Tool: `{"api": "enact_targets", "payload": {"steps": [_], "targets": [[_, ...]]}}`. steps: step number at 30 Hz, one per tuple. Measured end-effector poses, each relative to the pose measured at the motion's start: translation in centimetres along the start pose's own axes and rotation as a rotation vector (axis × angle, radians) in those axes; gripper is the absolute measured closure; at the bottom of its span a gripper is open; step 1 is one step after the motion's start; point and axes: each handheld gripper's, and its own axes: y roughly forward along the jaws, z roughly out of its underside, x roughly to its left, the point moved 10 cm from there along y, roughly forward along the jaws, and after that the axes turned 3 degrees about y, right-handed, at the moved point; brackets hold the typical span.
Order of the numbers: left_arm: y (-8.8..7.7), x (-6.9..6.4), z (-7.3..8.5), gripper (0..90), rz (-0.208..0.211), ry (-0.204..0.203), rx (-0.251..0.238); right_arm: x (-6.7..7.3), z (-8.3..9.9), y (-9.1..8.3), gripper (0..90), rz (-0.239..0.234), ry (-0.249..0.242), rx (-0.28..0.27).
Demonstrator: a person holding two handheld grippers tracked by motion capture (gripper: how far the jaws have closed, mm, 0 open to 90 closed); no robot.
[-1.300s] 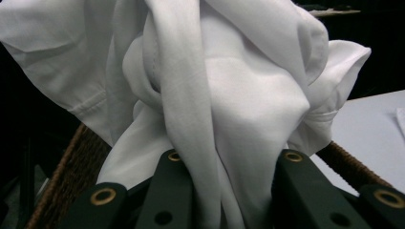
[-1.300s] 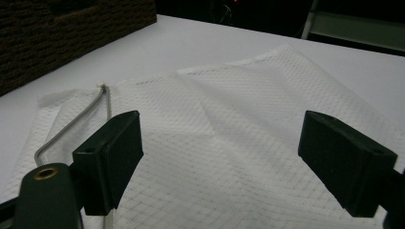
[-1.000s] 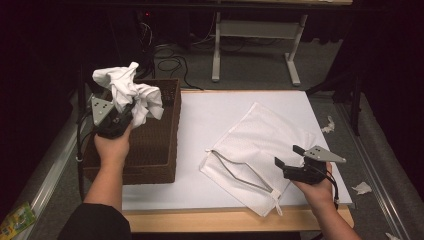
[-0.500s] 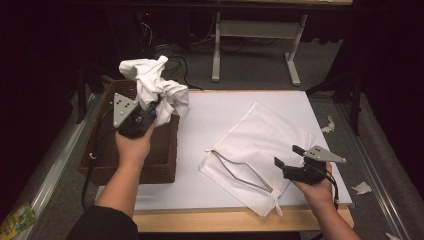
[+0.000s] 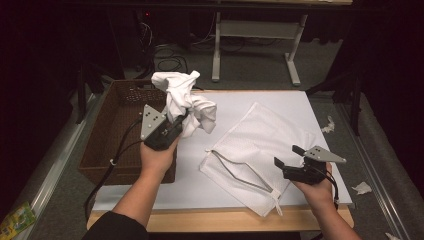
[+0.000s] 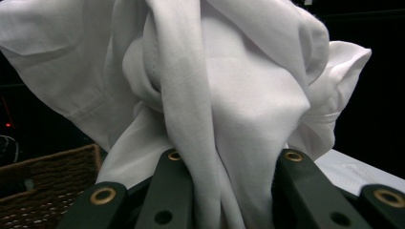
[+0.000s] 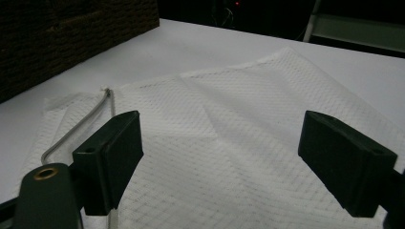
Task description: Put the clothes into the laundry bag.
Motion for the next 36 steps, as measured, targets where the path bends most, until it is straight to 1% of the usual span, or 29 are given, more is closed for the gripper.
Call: {"api": "enact_targets", "payload": {"steps": [2,4,6,9,10,11,13,15,16,18,19,20,22,25,26,28,29,32,35,36], "targets": [[0.0,-0.9,0.3,76.6,0.026,-0.007,0.003,-0.1,0.0,0.0,16.0,-0.003,-0.005,-0.002],[-0.1,-1.7,0.5,76.5,0.04,-0.007,0.011,0.0,0.0,0.1,15.9,-0.005,-0.005,-0.001],[-0.3,-2.8,0.9,76.5,0.061,0.01,0.023,0.1,0.0,0.1,15.9,-0.01,0.0,0.001],[-0.9,-4.5,1.6,76.5,0.096,0.023,0.031,0.2,0.0,0.1,15.9,-0.015,-0.001,-0.001],[-0.9,-4.5,1.6,76.5,0.096,0.023,0.031,0.2,0.0,0.1,16.0,-0.018,-0.003,-0.002],[-1.3,-5.9,2.2,76.4,0.129,0.031,0.042,0.3,0.0,0.1,16.1,-0.021,0.0,-0.001],[-1.7,-7.3,3.2,76.2,0.159,0.046,0.062,0.3,0.1,0.2,16.3,-0.023,0.0,0.0],[-2.2,-8.6,4.2,76.2,0.177,0.062,0.076,0.4,0.1,0.2,16.4,-0.024,0.003,0.005],[-2.4,-9.2,4.6,76.2,0.19,0.061,0.074,0.4,0.2,0.2,16.5,-0.024,0.003,0.008],[-2.7,-10.1,5.6,76.2,0.213,0.021,0.077,0.5,0.2,0.3,16.6,-0.027,0.011,0.01],[-2.8,-10.4,6.2,76.2,0.218,0.006,0.081,0.5,0.2,0.3,16.7,-0.028,0.002,0.008],[-2.8,-10.7,6.8,76.1,0.222,0.005,0.088,0.6,0.3,0.3,16.7,-0.027,0.008,0.012],[-2.9,-11.1,8.1,76.1,0.225,0.013,0.097,0.8,0.4,0.4,17.2,-0.032,0.004,0.017],[-2.9,-11.3,9.6,75.9,0.232,-0.004,0.108,1.0,0.9,0.7,17.5,-0.036,-0.007,0.037],[-2.8,-11.3,10.0,75.9,0.236,-0.002,0.117,1.1,1.1,0.9,17.6,-0.038,-0.007,0.043],[-2.8,-11.4,10.4,75.7,0.245,0.014,0.13,1.2,1.4,1.3,17.7,-0.035,0.004,0.061],[-2.8,-11.3,10.5,75.6,0.247,0.017,0.129,1.3,1.6,1.4,17.8,-0.035,0.0,0.066],[-2.8,-11.1,10.8,75.5,0.243,0.023,0.128,1.5,1.7,1.7,18.0,-0.027,0.005,0.078],[-2.8,-10.6,11.2,75.5,0.245,-0.008,0.141,2.1,1.7,2.3,18.2,-0.017,0.007,0.089],[-2.8,-10.6,11.2,75.5,0.245,-0.008,0.141,2.4,1.5,2.4,18.3,-0.017,0.013,0.088]]}}
